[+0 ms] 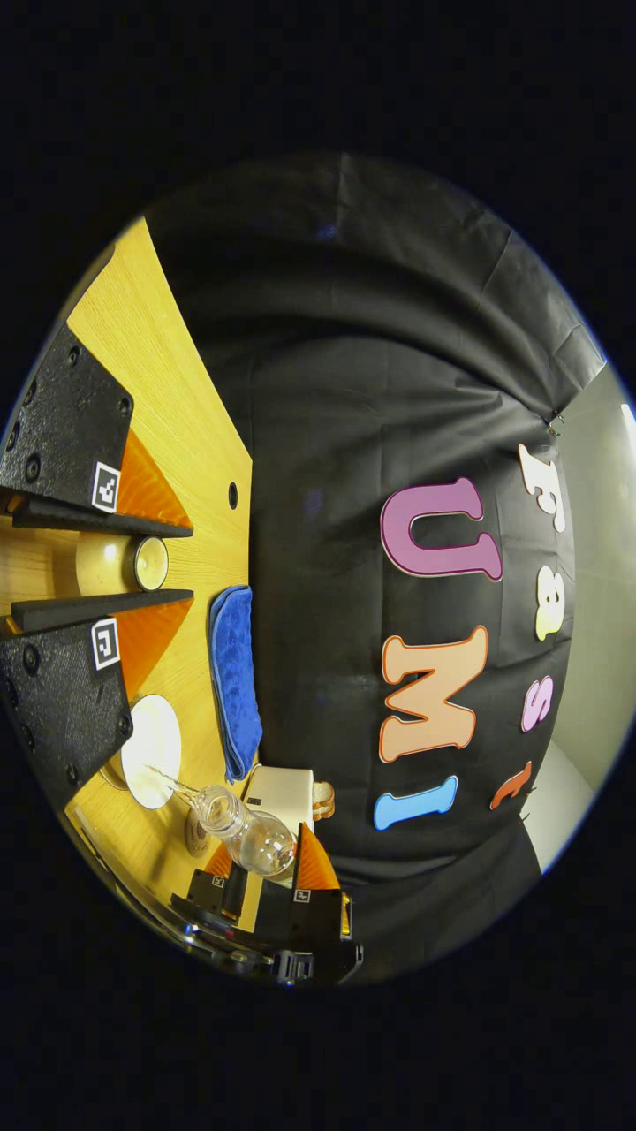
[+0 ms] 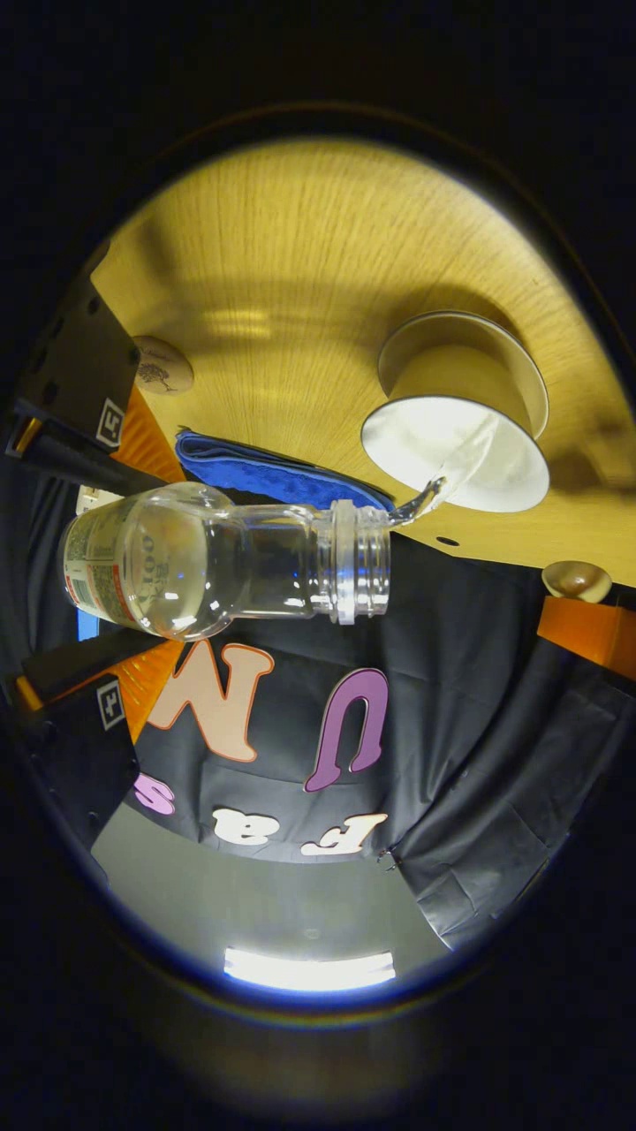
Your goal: Open the teacup lid with one hand, grasp the water bottle and pour water into the teacup with the other hand; after pouring, place the water bottle on the coaster and then close the teacup lid.
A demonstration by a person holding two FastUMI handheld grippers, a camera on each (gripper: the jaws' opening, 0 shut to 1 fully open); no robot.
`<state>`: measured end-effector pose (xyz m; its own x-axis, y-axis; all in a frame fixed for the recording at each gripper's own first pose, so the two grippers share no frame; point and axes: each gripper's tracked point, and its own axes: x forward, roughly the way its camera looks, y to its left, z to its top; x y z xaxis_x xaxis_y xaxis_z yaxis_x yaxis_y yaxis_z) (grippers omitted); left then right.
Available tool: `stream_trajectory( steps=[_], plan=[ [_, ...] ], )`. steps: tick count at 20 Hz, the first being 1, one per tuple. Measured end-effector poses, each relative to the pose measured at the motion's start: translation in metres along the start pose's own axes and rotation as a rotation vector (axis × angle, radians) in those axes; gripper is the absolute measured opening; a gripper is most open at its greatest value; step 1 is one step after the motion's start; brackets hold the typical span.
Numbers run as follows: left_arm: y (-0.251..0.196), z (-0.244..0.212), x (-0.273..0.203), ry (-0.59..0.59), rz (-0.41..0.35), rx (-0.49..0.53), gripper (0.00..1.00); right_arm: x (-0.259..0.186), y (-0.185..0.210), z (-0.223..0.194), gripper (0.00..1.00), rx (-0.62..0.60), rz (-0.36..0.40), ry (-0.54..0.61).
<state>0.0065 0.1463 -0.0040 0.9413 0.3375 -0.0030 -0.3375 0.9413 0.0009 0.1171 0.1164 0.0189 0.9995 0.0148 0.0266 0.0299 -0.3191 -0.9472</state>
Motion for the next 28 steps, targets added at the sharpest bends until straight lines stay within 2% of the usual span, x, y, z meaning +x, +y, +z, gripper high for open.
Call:
stream_trajectory(
  steps=[17,25,28],
  plan=[
    [0.001,0.001,-0.001,0.0,0.003,-0.001,0.29,0.0,-0.048,0.006,0.8,-0.122,-0.191,-0.056],
    [0.001,0.0,0.0,0.001,0.004,-0.001,0.29,0.002,-0.046,0.011,0.8,-0.148,-0.206,-0.074],
    [0.001,0.001,0.0,0.0,0.003,0.0,0.29,0.001,-0.03,0.011,0.77,-0.06,-0.154,-0.077]
  ],
)
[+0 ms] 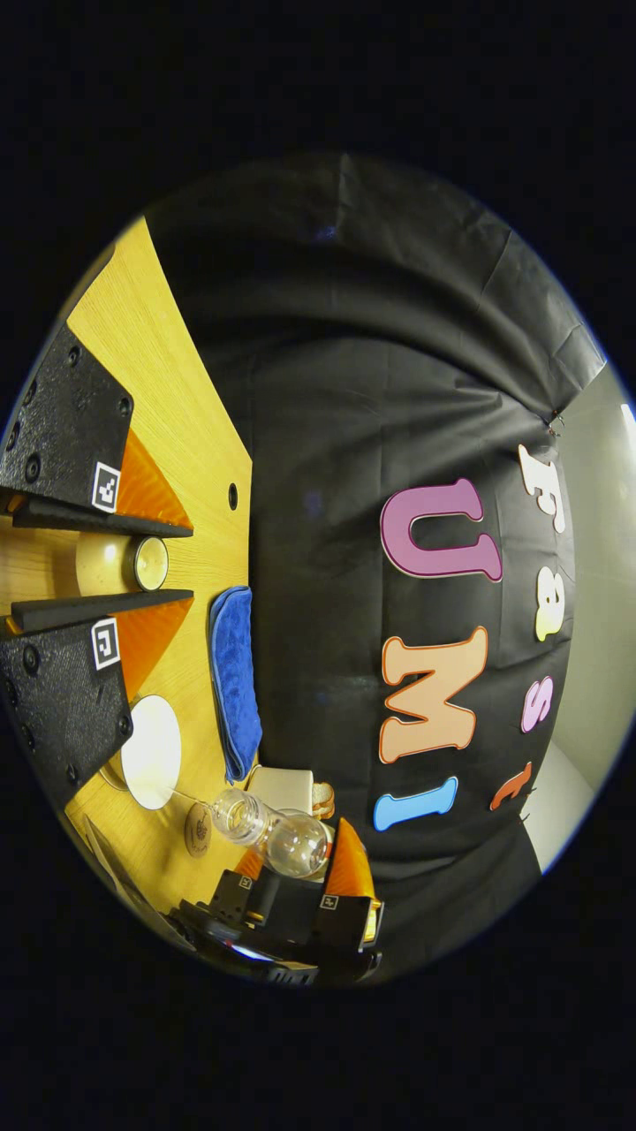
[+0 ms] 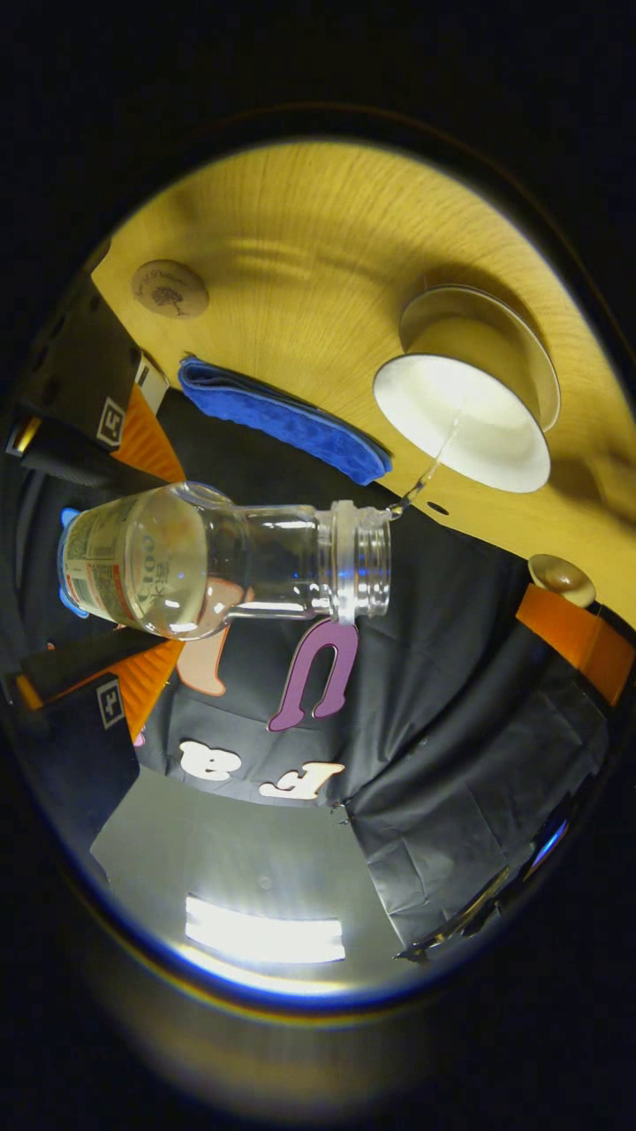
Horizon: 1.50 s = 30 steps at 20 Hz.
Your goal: Open the teacup lid with one hand, grasp the water bottle and pour water into the teacup with the other hand; after pouring, place the water bottle on the coaster and then close the teacup lid.
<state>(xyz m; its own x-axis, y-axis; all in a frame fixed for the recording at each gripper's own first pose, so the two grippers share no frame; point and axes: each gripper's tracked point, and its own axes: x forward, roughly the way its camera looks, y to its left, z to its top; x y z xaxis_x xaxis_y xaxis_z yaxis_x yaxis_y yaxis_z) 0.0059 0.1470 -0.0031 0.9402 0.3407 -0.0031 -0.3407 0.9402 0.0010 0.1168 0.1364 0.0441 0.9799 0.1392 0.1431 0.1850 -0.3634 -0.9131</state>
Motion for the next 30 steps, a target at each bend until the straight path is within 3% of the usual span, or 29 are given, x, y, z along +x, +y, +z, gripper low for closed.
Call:
stream_trajectory(
  steps=[7,8,11,15,18,25,30],
  plan=[
    [0.001,0.0,0.0,0.001,0.0,0.0,0.29,-0.01,0.046,0.007,0.82,0.445,0.2,0.056],
    [0.0,0.001,0.0,0.001,0.0,0.0,0.29,-0.013,0.052,0.006,0.77,0.508,0.227,0.068],
    [0.0,0.0,0.0,0.001,0.0,0.0,0.29,-0.021,0.064,0.006,0.83,0.796,0.326,0.106],
    [0.0,0.0,0.0,0.002,0.0,0.0,0.29,-0.014,0.056,-0.026,0.82,1.193,0.336,0.182],
    [0.0,0.0,0.001,0.002,0.0,0.0,0.29,-0.003,0.061,-0.059,0.78,1.404,0.319,0.233],
    [0.001,0.0,0.0,0.001,0.004,0.001,0.29,-0.001,0.091,-0.096,0.78,1.641,0.316,0.305],
    [0.0,0.0,0.0,0.002,0.004,0.0,0.29,0.007,0.105,-0.107,0.78,1.722,0.299,0.341]
  ],
)
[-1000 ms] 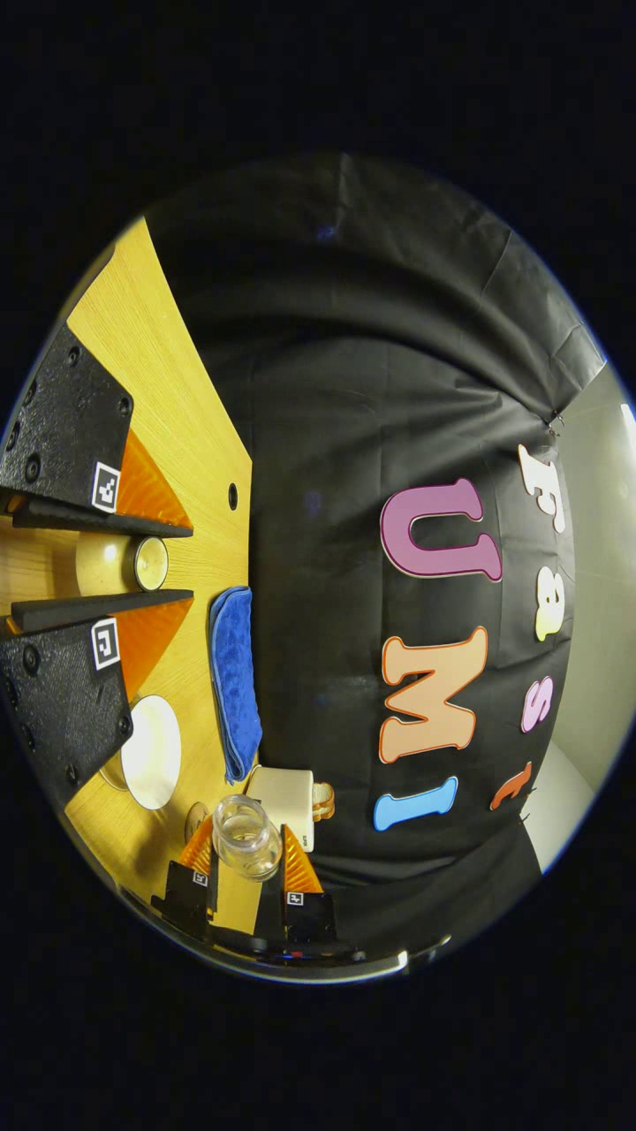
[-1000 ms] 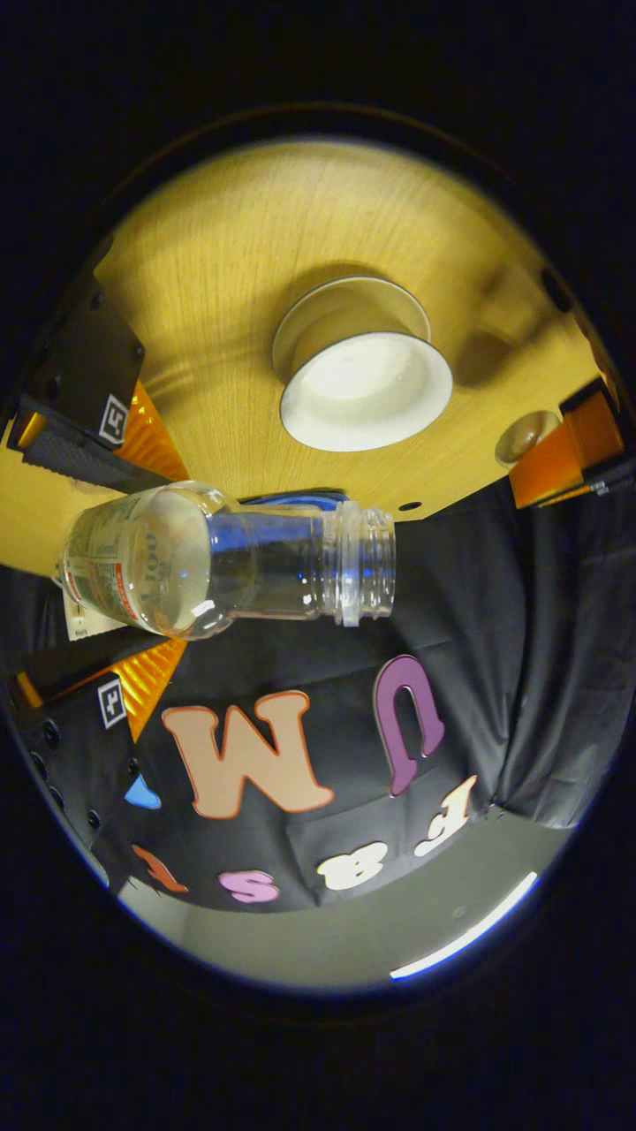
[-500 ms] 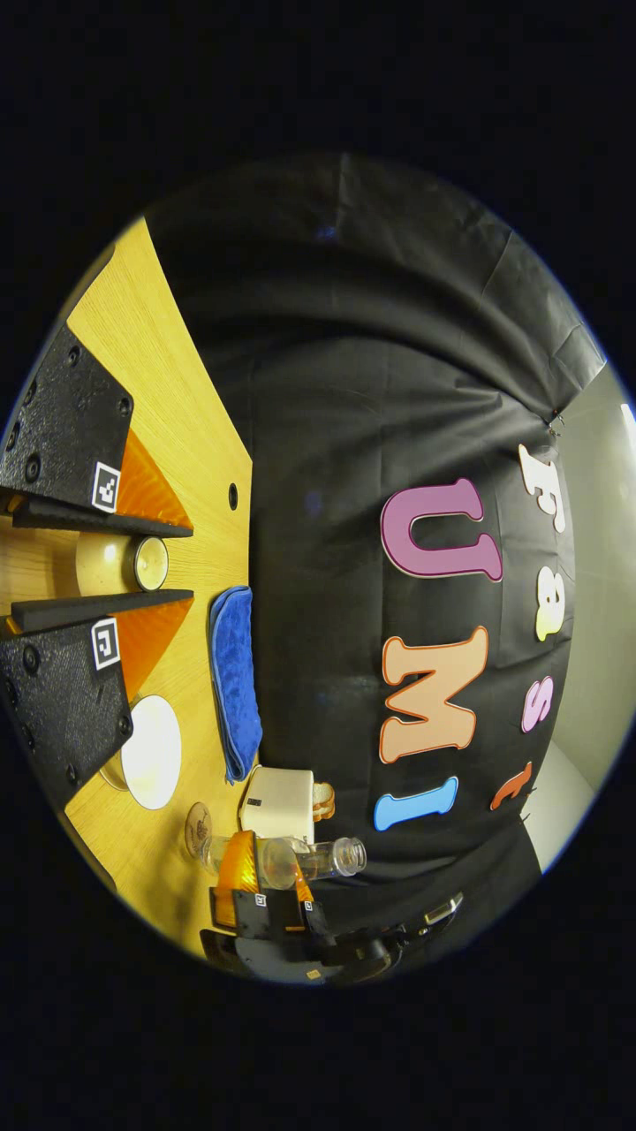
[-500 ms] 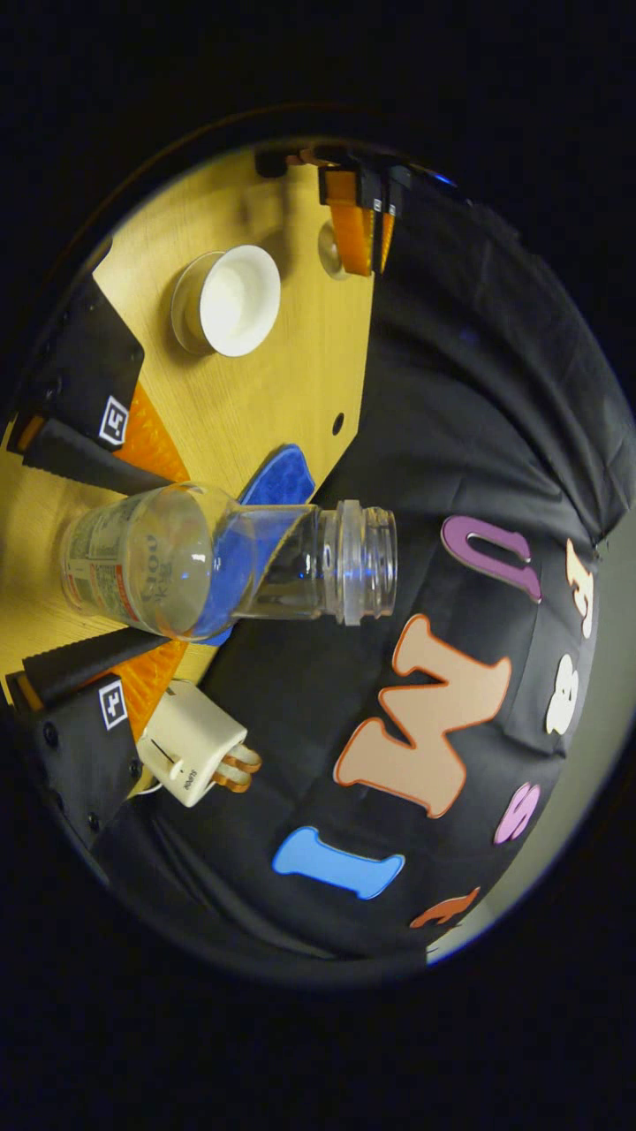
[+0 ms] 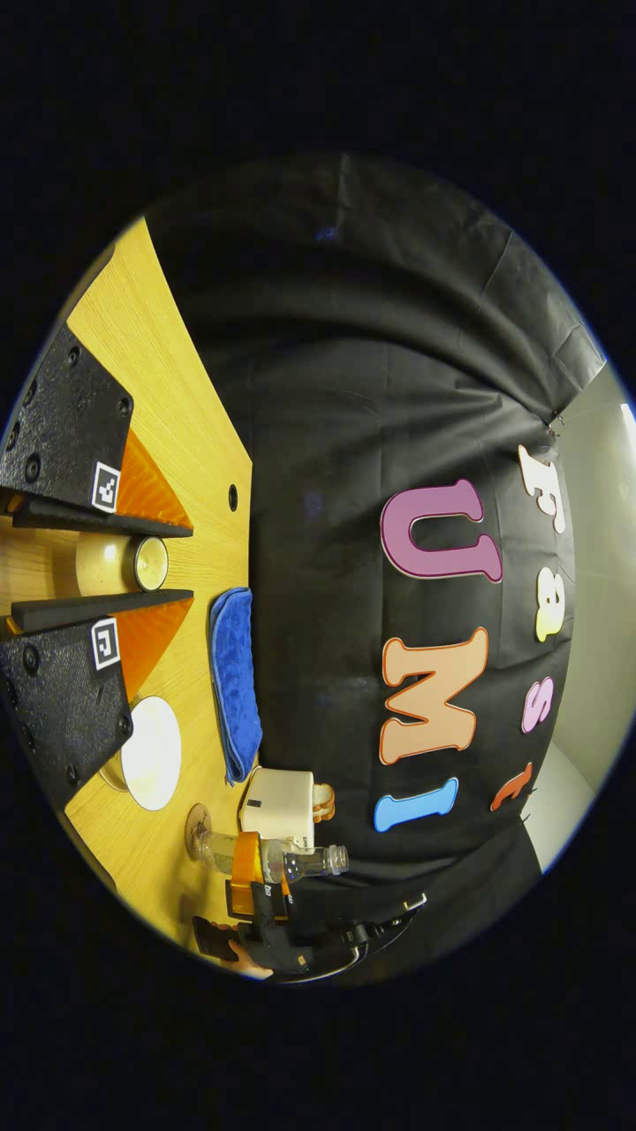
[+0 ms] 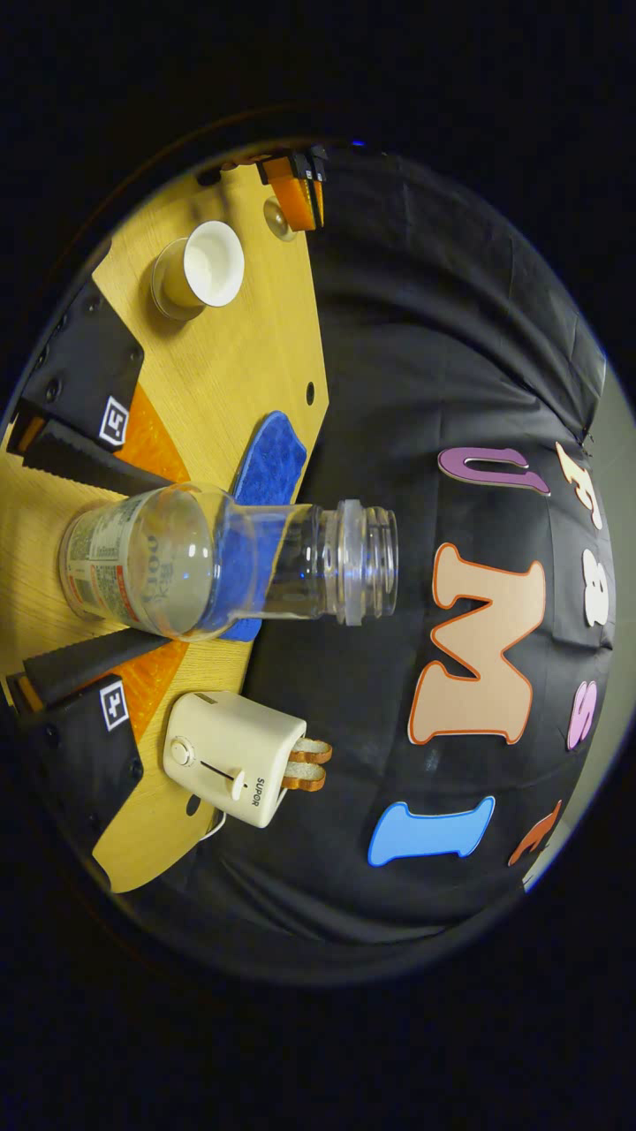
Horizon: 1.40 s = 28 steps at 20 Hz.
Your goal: Open the teacup lid with one hand, grasp the water bottle and pour water into the teacup with the other hand; after pouring, place the water bottle on the coaster and then close the teacup lid.
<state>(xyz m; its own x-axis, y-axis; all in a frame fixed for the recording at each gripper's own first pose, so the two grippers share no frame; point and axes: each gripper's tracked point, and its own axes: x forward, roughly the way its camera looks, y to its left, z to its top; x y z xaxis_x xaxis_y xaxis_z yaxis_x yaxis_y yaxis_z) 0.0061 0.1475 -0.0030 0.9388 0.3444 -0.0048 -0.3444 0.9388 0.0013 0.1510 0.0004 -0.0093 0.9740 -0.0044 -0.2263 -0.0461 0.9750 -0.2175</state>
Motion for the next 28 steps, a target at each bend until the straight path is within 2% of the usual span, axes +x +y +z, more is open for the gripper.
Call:
stream_trajectory(
  steps=[8,19,20,23,24,25,26,27,28],
  plan=[
    [0.0,0.0,0.0,0.0,0.0,-0.001,0.29,0.01,-0.002,-0.01,0.8,0.085,0.002,0.011],
    [0.0,-0.001,0.001,0.0,-0.002,-0.001,0.29,0.017,-0.014,-0.011,0.8,0.093,-0.015,-0.012],
    [-0.001,-0.001,0.001,-0.001,-0.001,-0.001,0.29,0.015,-0.014,-0.01,0.84,0.094,-0.014,-0.019],
    [-0.001,-0.001,0.001,-0.001,-0.002,-0.001,0.29,0.011,-0.016,-0.016,0.89,0.075,-0.02,-0.012],
    [-0.001,-0.001,0.0,0.0,-0.002,-0.001,0.29,0.008,-0.018,-0.017,0.84,0.07,-0.025,-0.012],
    [-0.001,-0.001,0.0,0.0,-0.002,-0.001,0.29,0.005,-0.019,-0.019,0.84,0.076,-0.028,-0.011],
    [-0.001,-0.001,0.001,-0.001,-0.002,-0.002,0.29,0.003,-0.018,-0.02,0.92,0.091,-0.021,-0.01],
    [-0.002,-0.001,0.0,0.0,-0.005,-0.002,0.29,-0.001,-0.017,-0.022,0.92,0.103,-0.016,-0.008],
    [-0.003,-0.001,0.001,0.0,-0.008,-0.002,0.29,-0.004,-0.019,-0.023,0.99,0.112,-0.022,-0.009]
  ],
)
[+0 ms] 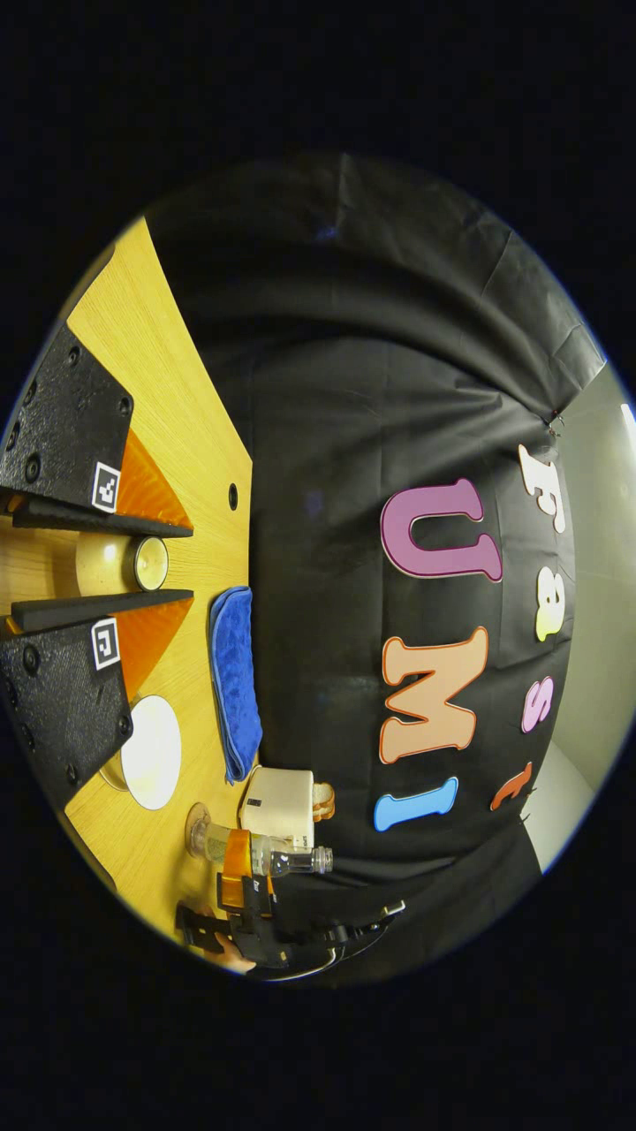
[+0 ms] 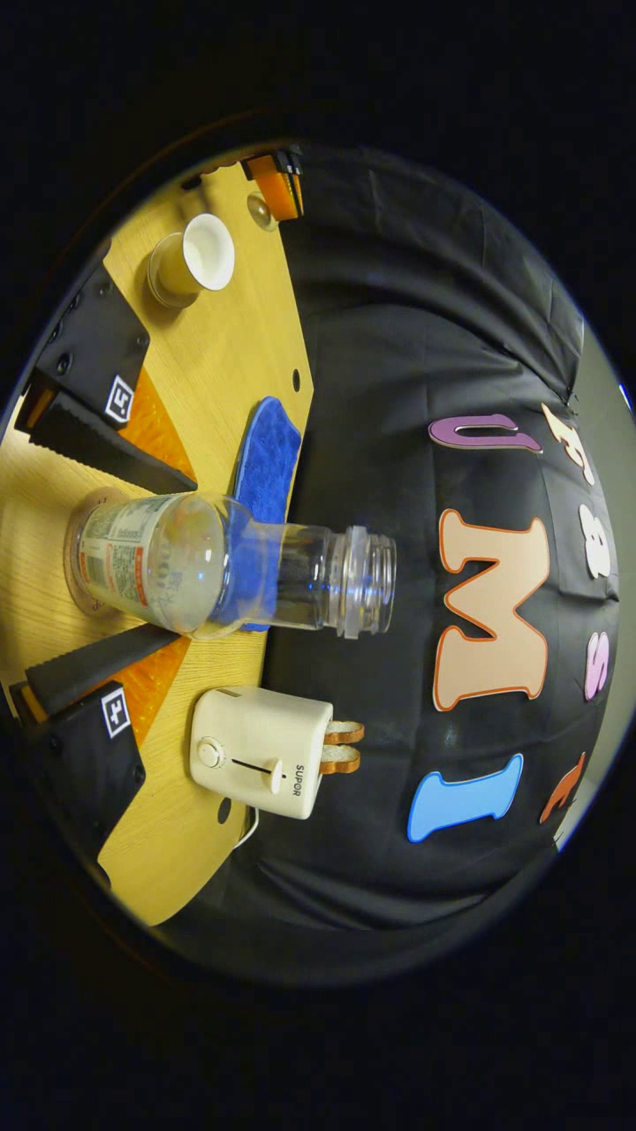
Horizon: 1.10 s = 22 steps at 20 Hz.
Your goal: Open the teacup lid with one hand, grasp the water bottle and pour water into the teacup with the other hand; after pouring, place the water bottle on the coaster and then close the teacup lid.
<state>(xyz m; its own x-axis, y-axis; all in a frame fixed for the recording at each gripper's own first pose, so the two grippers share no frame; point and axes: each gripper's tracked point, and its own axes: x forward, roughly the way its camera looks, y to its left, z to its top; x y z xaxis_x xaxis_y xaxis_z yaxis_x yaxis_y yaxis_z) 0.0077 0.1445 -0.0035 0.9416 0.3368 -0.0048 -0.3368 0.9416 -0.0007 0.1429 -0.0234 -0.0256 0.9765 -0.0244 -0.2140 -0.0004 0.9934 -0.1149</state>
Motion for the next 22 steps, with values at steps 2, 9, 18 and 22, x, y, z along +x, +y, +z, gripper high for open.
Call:
stream_trajectory(
  steps=[2,9,18,22],
  plan=[
    [-0.003,0.0,0.001,0.0,-0.006,0.0,0.29,-0.009,-0.003,-0.002,0.92,0.006,-0.002,0.001],
    [-0.024,-0.001,0.008,0.001,-0.053,-0.001,0.29,-0.05,-0.005,-0.005,0.91,0.068,0.029,-0.037],
    [-0.076,0.0,0.017,-0.002,-0.232,-0.002,0.29,-0.086,0.003,0.001,0.92,0.038,0.053,-0.103],
    [-0.096,0.001,0.015,-0.003,-0.302,-0.004,0.29,-0.099,0.005,-0.007,0.92,0.02,0.061,-0.101]
  ],
)
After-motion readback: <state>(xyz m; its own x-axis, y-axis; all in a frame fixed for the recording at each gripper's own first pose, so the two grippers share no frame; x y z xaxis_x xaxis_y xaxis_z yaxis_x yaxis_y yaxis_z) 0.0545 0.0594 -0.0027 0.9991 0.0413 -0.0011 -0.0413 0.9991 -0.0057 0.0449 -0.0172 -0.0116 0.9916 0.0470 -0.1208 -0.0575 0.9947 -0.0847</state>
